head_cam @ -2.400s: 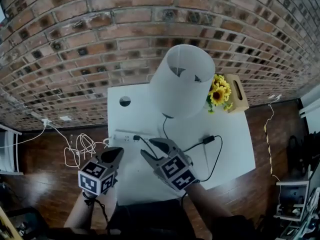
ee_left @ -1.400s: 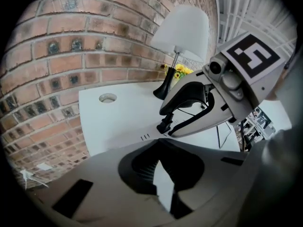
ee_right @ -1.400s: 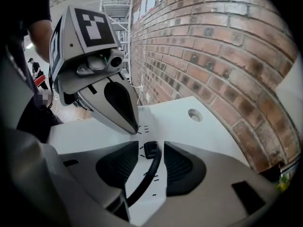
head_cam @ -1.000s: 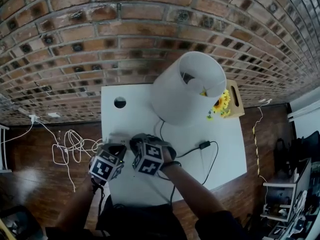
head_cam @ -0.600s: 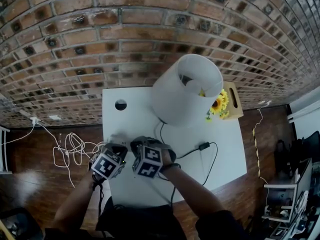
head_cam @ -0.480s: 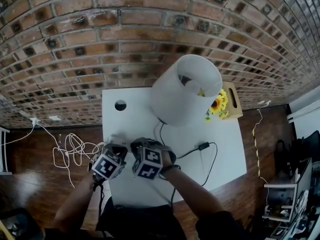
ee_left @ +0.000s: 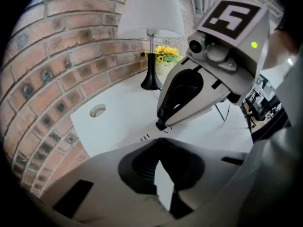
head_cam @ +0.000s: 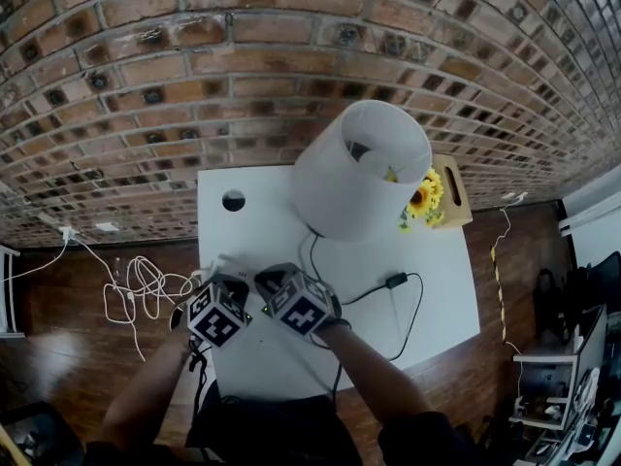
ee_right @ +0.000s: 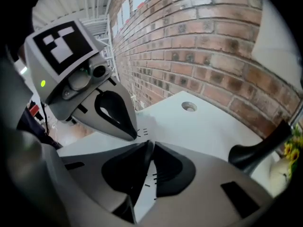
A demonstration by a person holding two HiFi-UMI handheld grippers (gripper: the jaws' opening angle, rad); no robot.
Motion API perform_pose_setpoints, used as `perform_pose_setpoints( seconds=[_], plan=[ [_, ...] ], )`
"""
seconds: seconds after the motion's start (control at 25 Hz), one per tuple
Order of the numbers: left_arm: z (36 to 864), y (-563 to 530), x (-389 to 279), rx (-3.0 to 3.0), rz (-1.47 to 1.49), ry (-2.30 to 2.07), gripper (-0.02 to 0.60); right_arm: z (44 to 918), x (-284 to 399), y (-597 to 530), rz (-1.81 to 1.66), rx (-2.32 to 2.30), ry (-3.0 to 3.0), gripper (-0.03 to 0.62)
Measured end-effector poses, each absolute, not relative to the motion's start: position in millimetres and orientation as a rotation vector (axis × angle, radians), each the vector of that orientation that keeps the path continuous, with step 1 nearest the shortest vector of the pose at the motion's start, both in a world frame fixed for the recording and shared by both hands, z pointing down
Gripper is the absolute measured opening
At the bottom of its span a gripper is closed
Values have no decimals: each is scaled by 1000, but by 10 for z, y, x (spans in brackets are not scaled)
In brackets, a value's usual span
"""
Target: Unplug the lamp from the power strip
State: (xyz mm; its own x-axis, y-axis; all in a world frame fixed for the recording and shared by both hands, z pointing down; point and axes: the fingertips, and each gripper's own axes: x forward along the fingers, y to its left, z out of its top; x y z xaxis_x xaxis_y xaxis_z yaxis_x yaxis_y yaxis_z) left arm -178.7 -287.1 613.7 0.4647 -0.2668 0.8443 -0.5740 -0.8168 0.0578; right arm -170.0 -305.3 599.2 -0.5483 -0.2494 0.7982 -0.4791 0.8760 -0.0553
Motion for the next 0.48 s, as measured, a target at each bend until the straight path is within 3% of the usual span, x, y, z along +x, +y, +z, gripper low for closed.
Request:
perform_pose_setpoints(
  seconds=[0.32, 0.48],
  plan=[
    [6154, -2876, -1786, 2383, 1316, -711, 23, 5984, -1634, -3109, 627, 675, -2224, 64],
    [6160, -2879, -1779, 2376, 1311, -722, 23, 5968, -1629, -3091, 549, 665, -2220, 64]
  ],
)
